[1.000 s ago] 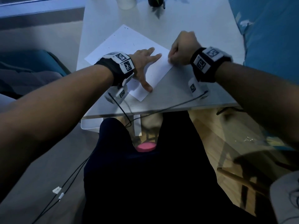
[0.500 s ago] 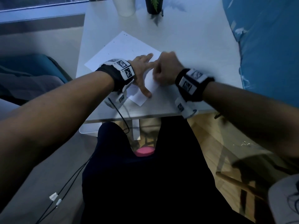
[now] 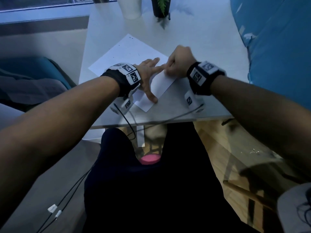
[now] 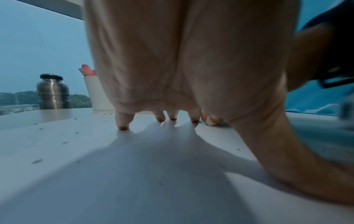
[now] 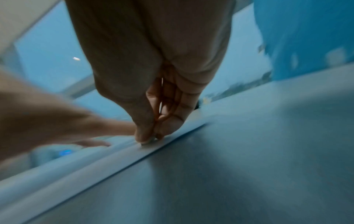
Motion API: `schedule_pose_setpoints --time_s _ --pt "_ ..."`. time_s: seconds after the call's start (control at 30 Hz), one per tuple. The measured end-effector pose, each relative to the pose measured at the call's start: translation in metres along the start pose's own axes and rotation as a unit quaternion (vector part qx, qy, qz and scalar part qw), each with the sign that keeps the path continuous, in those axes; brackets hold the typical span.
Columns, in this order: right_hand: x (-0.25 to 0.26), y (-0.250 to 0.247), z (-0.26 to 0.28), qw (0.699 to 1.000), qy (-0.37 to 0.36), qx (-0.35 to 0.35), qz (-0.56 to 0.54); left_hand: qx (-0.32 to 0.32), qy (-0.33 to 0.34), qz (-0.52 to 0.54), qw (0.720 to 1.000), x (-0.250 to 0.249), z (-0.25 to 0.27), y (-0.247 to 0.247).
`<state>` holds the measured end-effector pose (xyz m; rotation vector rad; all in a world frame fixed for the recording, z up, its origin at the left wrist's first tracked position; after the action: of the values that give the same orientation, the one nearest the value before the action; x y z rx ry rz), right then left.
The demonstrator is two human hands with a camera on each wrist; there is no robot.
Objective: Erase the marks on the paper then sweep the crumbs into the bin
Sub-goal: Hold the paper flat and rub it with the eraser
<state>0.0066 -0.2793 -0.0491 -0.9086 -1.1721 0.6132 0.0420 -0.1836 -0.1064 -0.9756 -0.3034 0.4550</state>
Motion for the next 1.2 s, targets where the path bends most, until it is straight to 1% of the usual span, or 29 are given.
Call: schedule_pose_setpoints --time_s 0.03,0.07,0.1,0.2,0.23,0.27,0.33,0.37,0.4,0.43,0.53,0.57,0.6,0.73,0.8,0.87,0.93,0.97,1.0,1.03,1.1,1.2 --pt "-0.011 -0.008 -0.007 0.999 0.027 -0.019 -0.023 -0.001 -0.001 0.000 1.000 0.000 0.001 0.000" --pt "-0.014 -0.009 -0.007 0.999 0.033 -0.025 -0.029 -0.004 -0.002 0.002 1.000 0.000 0.001 -0.001" --pt "-0.004 -0.002 -0.001 1.000 0.019 -0.012 -0.014 -0.007 -0.002 0.003 1.000 0.001 0.001 -0.002" --pt "0.026 0.032 0.019 0.995 -0.050 0.075 0.029 -0.010 0.003 0.011 1.000 0.003 -0.001 0.002" --pt "0.023 0.031 0.021 0.995 -0.044 0.079 0.037 -0.010 0.005 0.013 1.000 0.003 -0.001 0.003" --pt "0.015 0.022 0.013 0.997 -0.031 0.059 0.036 -0.009 0.005 0.012 1.000 0.002 -0.001 0.003" --pt "-0.015 -0.003 -0.011 0.999 0.037 -0.013 -0.012 -0.006 0.003 0.007 1.000 -0.001 0.001 0.000" --pt "-0.019 -0.009 -0.014 0.997 0.048 -0.046 -0.035 -0.005 0.004 0.008 1.000 -0.001 0.002 0.000" --pt "-0.015 -0.006 -0.010 0.997 0.041 -0.056 -0.039 -0.005 0.004 0.013 1.000 -0.001 0.002 0.000" --pt "-0.002 0.003 -0.002 0.998 0.024 -0.043 -0.026 -0.007 0.005 0.020 1.000 0.000 0.002 0.001" --pt "0.022 0.036 0.017 0.998 -0.019 0.057 0.005 -0.008 0.018 0.027 0.999 0.001 0.002 0.002" --pt "0.019 0.033 0.017 0.998 -0.014 0.061 0.020 -0.007 0.021 0.023 0.999 -0.001 0.001 0.003" --pt "0.015 0.026 0.009 0.998 -0.015 0.047 0.025 -0.005 0.020 0.020 1.000 -0.001 0.002 0.003" --pt "-0.034 -0.009 -0.025 0.997 0.062 -0.043 -0.030 0.001 0.015 0.010 1.000 0.000 0.005 0.002" --pt "-0.034 -0.018 -0.022 0.994 0.056 -0.073 -0.054 0.004 0.020 0.018 1.000 0.002 0.005 0.004" --pt "-0.006 -0.008 -0.005 0.997 0.012 -0.044 -0.068 0.006 0.028 0.025 0.999 0.005 0.007 0.005" --pt "0.024 0.019 0.017 0.996 -0.051 0.025 -0.065 0.007 0.038 0.023 0.999 0.005 0.007 0.006" --pt "0.034 0.032 0.028 0.995 -0.064 0.056 -0.055 0.009 0.039 0.022 0.999 0.004 0.007 0.005" --pt "0.036 0.040 0.033 0.994 -0.078 0.069 -0.037 0.012 0.037 0.022 0.999 0.003 0.007 0.005" --pt "0.032 0.040 0.031 0.995 -0.078 0.063 -0.017 0.014 0.034 0.021 0.999 0.002 0.008 0.005" --pt "0.010 0.023 0.015 0.999 -0.050 0.019 0.009 0.015 0.031 0.015 0.999 0.001 0.010 0.003" --pt "-0.036 -0.012 -0.008 0.999 0.039 -0.037 0.007 0.015 0.024 0.003 1.000 -0.005 0.012 0.000"
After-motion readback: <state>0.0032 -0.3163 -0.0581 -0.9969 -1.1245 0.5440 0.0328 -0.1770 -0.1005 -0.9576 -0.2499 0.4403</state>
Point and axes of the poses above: each hand's wrist, its own z-axis away from the middle knuckle, its own y-axis out of the palm, x = y × z, the point moved 10 cm from there along -z, towards the middle knuckle, and after that the axes turned 7 degrees about -z, right-handed, at the moved point
